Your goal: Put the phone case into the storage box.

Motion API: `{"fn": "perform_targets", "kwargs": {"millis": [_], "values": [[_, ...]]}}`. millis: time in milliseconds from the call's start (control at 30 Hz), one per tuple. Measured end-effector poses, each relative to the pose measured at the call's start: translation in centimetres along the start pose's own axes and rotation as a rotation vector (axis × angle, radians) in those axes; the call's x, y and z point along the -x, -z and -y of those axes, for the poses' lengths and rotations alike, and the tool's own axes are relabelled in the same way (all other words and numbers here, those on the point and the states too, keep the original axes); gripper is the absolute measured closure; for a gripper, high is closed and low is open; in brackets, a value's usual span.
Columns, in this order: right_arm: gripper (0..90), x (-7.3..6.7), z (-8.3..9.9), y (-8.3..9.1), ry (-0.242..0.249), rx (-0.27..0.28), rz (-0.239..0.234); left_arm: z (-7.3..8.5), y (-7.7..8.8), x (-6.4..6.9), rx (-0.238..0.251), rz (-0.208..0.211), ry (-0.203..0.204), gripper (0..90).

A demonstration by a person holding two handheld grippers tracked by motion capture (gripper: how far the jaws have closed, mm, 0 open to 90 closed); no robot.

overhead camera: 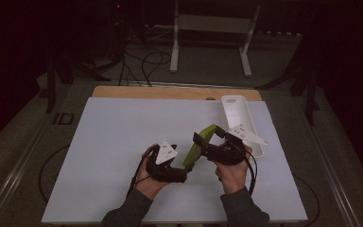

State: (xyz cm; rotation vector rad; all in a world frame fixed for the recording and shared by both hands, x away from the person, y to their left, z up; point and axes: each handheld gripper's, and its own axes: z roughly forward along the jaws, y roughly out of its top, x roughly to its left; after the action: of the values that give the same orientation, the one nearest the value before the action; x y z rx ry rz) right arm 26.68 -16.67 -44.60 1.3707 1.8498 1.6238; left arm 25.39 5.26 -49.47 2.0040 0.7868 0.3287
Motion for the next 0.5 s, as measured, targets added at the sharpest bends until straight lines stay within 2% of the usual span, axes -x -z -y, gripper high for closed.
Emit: {"fn": "perform_targets", "kwargs": {"millis": [233, 500], "values": [[16.0, -0.04, -0.03, -0.01, 0.004, -0.001, 0.004, 0.10, 0.30, -0.28, 0.007, 0.016, 0.004, 12.7], [16.0, -0.02, -0.14, -0.01, 0.005, 0.000, 0.006, 0.22, 0.80, -0.82, 0.010, 0.005, 0.012, 11.5]]}}
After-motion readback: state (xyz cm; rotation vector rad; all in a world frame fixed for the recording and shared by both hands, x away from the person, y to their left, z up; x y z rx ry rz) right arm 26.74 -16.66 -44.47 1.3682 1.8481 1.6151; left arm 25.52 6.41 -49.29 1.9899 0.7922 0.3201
